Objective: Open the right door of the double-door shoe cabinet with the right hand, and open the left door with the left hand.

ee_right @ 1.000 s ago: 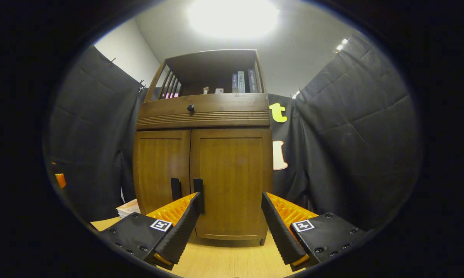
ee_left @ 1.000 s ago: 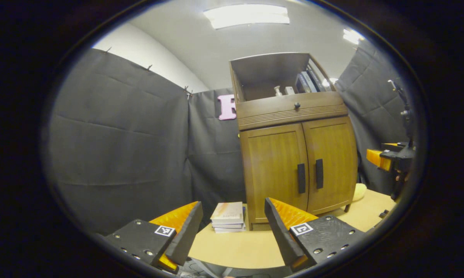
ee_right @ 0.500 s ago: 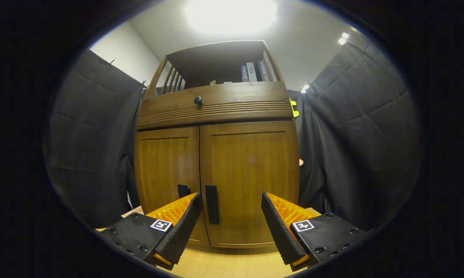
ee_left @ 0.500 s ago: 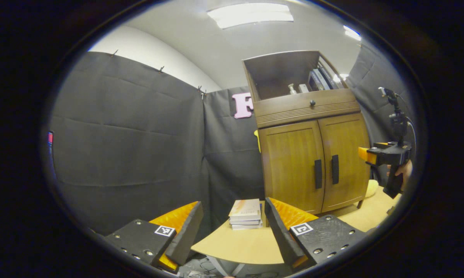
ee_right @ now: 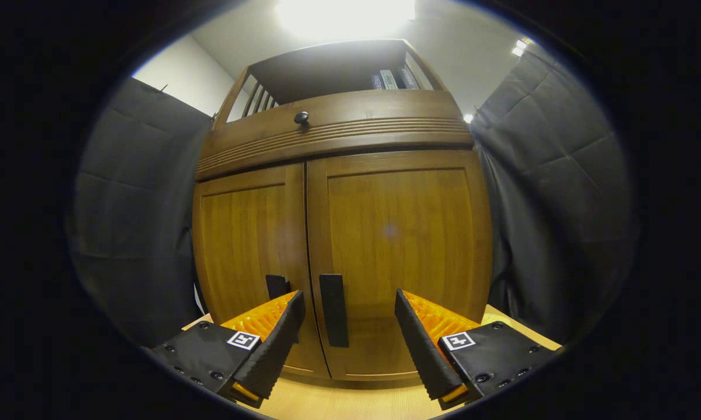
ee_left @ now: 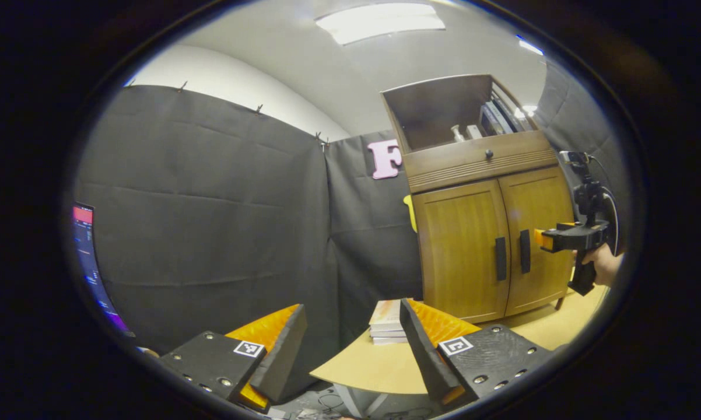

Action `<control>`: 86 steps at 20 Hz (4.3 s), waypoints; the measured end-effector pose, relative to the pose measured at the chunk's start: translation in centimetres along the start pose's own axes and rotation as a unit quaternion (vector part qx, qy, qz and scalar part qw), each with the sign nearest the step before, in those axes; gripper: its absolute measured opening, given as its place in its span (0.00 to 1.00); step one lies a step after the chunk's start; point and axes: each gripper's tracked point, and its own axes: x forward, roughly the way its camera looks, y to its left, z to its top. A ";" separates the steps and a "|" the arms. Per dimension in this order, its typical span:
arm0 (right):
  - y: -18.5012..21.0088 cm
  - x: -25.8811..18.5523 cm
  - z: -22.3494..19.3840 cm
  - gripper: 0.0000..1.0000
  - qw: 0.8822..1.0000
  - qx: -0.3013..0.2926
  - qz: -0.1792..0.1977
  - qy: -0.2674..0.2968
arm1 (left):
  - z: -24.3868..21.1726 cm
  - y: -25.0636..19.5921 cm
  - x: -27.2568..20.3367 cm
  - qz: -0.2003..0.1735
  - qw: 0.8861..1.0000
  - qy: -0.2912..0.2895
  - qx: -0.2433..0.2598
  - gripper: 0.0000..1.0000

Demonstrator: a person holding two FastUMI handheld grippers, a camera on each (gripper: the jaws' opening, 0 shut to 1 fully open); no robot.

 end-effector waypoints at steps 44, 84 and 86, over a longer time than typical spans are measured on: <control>1.1 1.2 -5.9 0.17 0.993 0.017 0.063 0.100 | 1.8 -4.7 -0.2 -0.026 0.999 -0.014 -0.017 0.94; -13.8 -13.4 -4.2 0.12 0.992 -0.004 -0.006 0.126 | 4.2 -20.1 0.4 -0.208 0.976 -0.029 -0.051 0.94; -14.7 -13.8 -4.2 0.12 0.992 -0.004 -0.012 0.126 | 4.5 -20.7 -0.4 -0.213 0.975 -0.030 -0.050 0.94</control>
